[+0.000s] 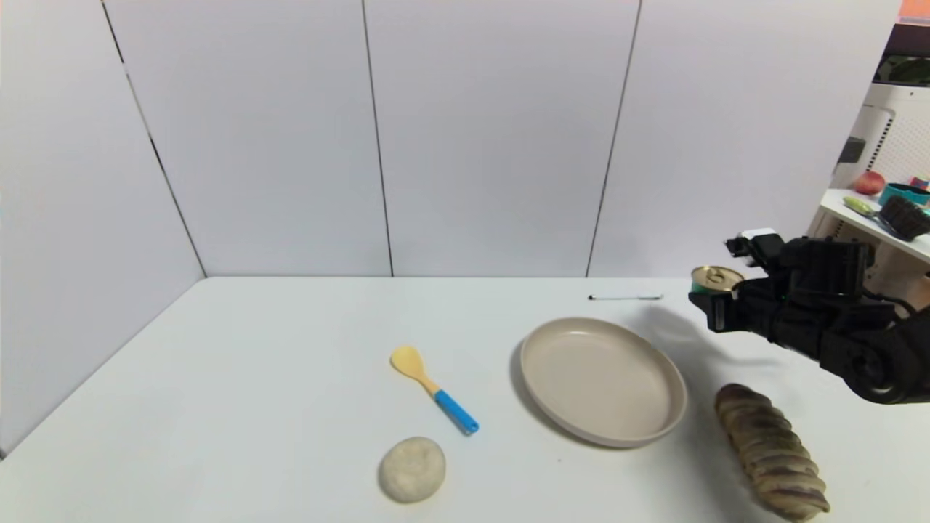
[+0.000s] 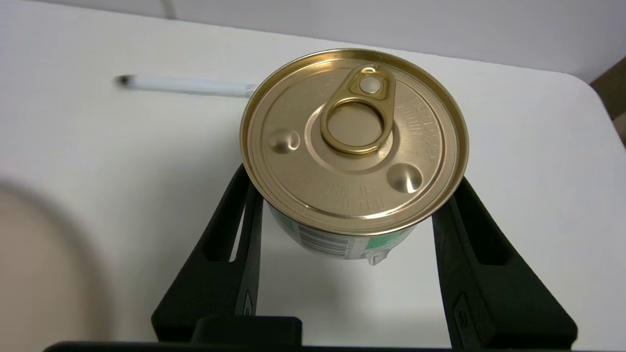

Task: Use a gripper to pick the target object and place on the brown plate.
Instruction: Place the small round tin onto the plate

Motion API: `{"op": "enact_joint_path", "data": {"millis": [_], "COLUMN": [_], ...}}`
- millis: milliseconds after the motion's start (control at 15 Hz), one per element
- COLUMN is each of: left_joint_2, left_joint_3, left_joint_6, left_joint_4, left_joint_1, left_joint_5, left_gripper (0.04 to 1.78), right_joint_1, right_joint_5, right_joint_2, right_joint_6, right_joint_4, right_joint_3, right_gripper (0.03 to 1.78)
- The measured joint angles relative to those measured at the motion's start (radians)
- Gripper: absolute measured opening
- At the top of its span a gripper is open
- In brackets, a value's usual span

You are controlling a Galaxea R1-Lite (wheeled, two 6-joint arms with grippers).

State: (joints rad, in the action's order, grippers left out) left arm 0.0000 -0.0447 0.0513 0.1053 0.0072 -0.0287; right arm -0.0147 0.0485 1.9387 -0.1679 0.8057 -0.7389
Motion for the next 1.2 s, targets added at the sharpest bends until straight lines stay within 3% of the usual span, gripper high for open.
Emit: {"op": "enact_joint_path", "data": {"millis": [400, 600, 867, 1200], "left_joint_2": [0.0, 0.0, 0.0, 0.0], "left_joint_3": [0.0, 0.0, 0.0, 0.0], "left_joint_6": [0.0, 0.0, 0.0, -0.001], "left_joint_4": [0.0, 0.0, 0.0, 0.0], "left_joint_1": [0.0, 0.0, 0.0, 0.0], "left_joint_5": [0.0, 0.0, 0.0, 0.0], "left_gripper": [1.69, 1.69, 1.69, 1.69], "right_joint_1": [0.296, 0.402, 0.458, 0.479], "right_joint_5": [-0.008, -0.011, -0.013, -0.012], "right_joint_2": [-0.289, -0.354, -0.361, -0.332], "right_joint_6": [0.029, 0.025, 0.029, 0.029], "right_joint_4": [-0.078, -0.131, -0.139, -0.137], "right_joint_3": [0.232, 0.326, 0.361, 0.352], "right_gripper": [0.97, 0.97, 0.97, 1.33]}}
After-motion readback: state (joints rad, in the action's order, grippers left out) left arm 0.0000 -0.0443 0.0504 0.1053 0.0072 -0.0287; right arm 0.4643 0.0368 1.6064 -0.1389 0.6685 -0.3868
